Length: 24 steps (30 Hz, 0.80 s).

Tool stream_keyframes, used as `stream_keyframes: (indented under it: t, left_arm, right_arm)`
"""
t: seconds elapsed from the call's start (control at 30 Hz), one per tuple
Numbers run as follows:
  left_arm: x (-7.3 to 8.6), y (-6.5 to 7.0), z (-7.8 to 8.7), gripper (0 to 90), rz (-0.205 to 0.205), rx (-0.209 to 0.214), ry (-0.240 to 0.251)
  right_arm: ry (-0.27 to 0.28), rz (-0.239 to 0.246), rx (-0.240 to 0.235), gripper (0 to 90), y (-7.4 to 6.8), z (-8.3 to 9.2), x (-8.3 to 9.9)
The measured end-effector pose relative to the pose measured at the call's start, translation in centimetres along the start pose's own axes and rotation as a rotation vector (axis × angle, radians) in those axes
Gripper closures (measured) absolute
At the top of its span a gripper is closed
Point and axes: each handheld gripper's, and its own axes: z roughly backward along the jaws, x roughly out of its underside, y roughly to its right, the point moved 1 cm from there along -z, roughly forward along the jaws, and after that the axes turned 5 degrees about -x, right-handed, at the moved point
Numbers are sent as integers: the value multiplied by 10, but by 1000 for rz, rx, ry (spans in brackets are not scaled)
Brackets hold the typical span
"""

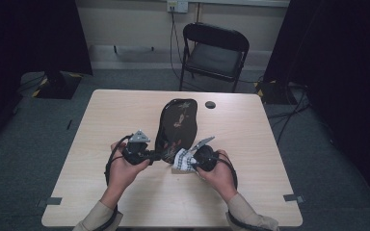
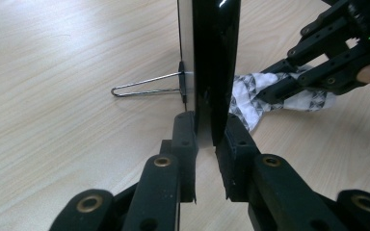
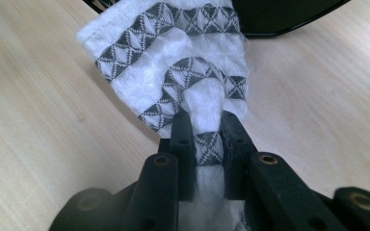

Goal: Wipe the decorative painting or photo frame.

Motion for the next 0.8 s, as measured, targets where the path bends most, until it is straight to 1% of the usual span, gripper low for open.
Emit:
stream_keyframes:
  t: [0.03,0.1,0.17,0.23,0.27,0.33,0.43,0.57,0.63,0.7,0.77,0.8]
  left_arm:
    - [0,-1,0,785,-6,-1,6]
    - [2,0,1,780,5,4,7]
    - [3,-1,5,747,2,-3,5]
    - [4,-1,8,743,11,-4,6]
    - [5,-2,9,741,11,-9,9]
    - [6,-2,12,739,11,-7,1]
    - [7,-2,14,735,8,-15,-7]
    - [7,0,16,739,2,-19,-8]
    - [7,1,17,743,2,-17,-13]
    - [6,2,18,743,1,-16,-7]
    - [6,3,17,746,-4,-16,-8]
    - [6,3,17,750,-3,-14,-6]
  right_arm:
    - [6,2,2,796,0,3,-1]
    - [25,2,3,796,0,11,-3]
    - [43,8,5,796,-1,19,-6]
    - [65,15,7,796,-3,29,-10]
    - [75,24,9,796,-5,33,-13]
    - [99,39,2,796,-9,42,-19]
    - [134,63,1,796,-16,58,-31]
    - [172,80,-3,796,-21,73,-43]
    - [189,87,-7,796,-24,78,-49]
    - [195,94,-10,796,-27,80,-53]
    - [194,94,-14,795,-28,78,-55]
    - [189,91,-14,795,-27,75,-55]
